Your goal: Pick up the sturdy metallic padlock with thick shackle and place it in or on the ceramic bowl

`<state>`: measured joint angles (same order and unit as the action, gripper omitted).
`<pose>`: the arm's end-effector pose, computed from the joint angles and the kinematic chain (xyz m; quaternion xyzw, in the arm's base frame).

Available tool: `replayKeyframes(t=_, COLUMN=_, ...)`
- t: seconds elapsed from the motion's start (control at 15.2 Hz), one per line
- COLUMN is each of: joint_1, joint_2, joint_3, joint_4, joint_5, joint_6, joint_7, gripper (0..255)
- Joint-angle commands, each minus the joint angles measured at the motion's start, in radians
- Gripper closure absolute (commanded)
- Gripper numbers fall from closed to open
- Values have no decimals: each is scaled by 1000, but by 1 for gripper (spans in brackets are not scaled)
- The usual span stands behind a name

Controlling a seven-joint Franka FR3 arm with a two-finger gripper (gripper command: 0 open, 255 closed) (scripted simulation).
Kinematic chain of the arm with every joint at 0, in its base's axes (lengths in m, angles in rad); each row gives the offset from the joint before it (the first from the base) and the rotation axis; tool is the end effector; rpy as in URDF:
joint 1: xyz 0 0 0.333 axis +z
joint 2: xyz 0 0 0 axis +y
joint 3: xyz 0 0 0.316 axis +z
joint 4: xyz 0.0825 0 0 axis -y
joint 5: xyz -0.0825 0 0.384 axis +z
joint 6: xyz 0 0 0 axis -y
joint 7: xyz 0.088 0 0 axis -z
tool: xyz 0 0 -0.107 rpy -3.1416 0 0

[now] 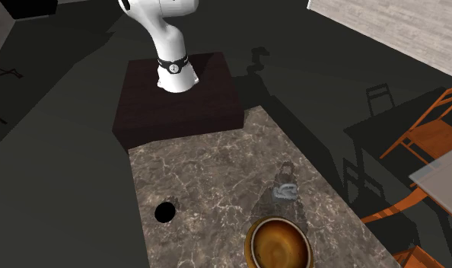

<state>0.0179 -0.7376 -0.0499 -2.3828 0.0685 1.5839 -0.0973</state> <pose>0.3190 -0.0066 0.5640 -0.9975 -0.0381 0.0279 0.0527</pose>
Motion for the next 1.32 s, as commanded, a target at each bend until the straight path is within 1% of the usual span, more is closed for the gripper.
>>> replayKeyframes(t=0.0, joint_1=0, joint_2=0, joint_3=0, joint_4=0, joint_5=0, joint_6=0, joint_7=0, gripper=0)
replayKeyframes(t=0.33, joint_1=30, joint_2=79, joint_3=66, joint_4=-71, joint_5=35, joint_6=169, joint_7=52, gripper=0)
replayKeyframes(t=0.66, joint_1=58, joint_2=196, joint_3=132, joint_4=-106, joint_5=62, joint_6=341, joint_7=104, gripper=0)
replayKeyframes(t=0.99, joint_1=80, joint_2=346, joint_3=196, joint_4=-104, joint_5=71, joint_6=509, joint_7=160, gripper=0)
replayKeyframes(t=1.25, joint_1=92, joint_2=485, joint_3=244, joint_4=-76, joint_5=57, joint_6=633, joint_7=213, gripper=0)
